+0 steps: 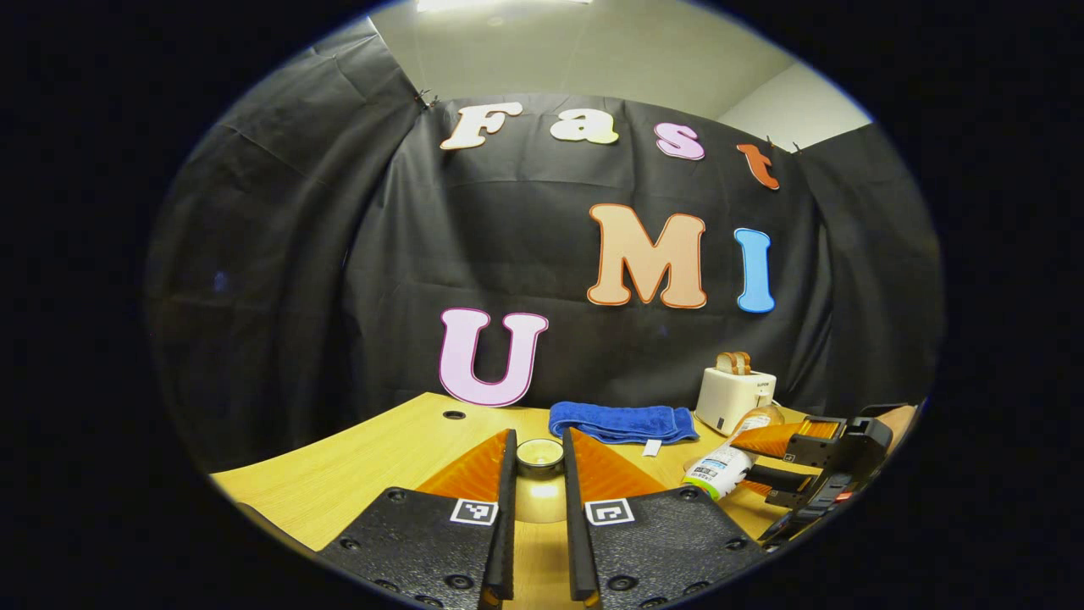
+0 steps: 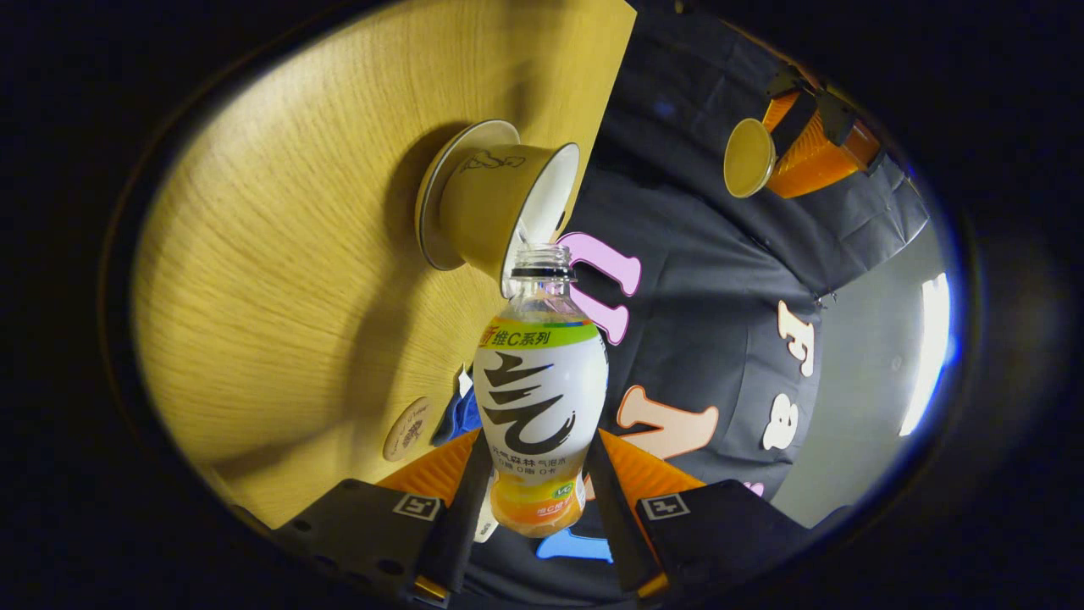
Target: Open the teacup lid with one hand, grasp the water bottle and pour water into the teacup with the other hand; after pouring, place the water bottle on the coaster and then close the teacup lid.
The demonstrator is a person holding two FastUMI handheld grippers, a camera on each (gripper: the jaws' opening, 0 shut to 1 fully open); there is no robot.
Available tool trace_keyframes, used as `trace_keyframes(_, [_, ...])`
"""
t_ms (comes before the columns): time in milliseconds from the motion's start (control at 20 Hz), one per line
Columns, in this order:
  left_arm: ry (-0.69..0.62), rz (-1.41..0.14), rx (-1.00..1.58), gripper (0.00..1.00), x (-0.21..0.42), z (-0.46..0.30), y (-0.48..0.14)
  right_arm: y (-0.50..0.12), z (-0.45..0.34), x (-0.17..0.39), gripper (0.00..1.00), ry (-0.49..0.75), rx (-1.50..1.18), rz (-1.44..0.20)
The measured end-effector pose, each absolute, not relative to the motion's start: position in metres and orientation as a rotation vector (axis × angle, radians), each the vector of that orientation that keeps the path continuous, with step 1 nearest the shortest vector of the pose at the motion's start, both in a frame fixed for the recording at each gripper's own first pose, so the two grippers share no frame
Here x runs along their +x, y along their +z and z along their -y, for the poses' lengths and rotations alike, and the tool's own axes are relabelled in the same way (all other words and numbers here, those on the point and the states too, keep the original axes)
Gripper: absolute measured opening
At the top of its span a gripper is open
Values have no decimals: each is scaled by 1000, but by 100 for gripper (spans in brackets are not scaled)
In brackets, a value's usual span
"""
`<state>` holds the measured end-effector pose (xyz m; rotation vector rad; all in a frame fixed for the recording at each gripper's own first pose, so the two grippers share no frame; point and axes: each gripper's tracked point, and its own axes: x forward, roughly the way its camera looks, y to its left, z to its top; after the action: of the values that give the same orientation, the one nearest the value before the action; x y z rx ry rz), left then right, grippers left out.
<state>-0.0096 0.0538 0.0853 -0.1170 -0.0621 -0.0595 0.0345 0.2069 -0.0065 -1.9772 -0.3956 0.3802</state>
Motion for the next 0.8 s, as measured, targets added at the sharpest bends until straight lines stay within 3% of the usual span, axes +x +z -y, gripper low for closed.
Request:
trace_keyframes(450, [-61,71,-125,23,-12,-56,90,7,-220,39,71,383,-2054,450])
trace_keyframes(800, [-60,75,-117,23,-12,-56,91,-8,-208,44,71,402,-1929,357])
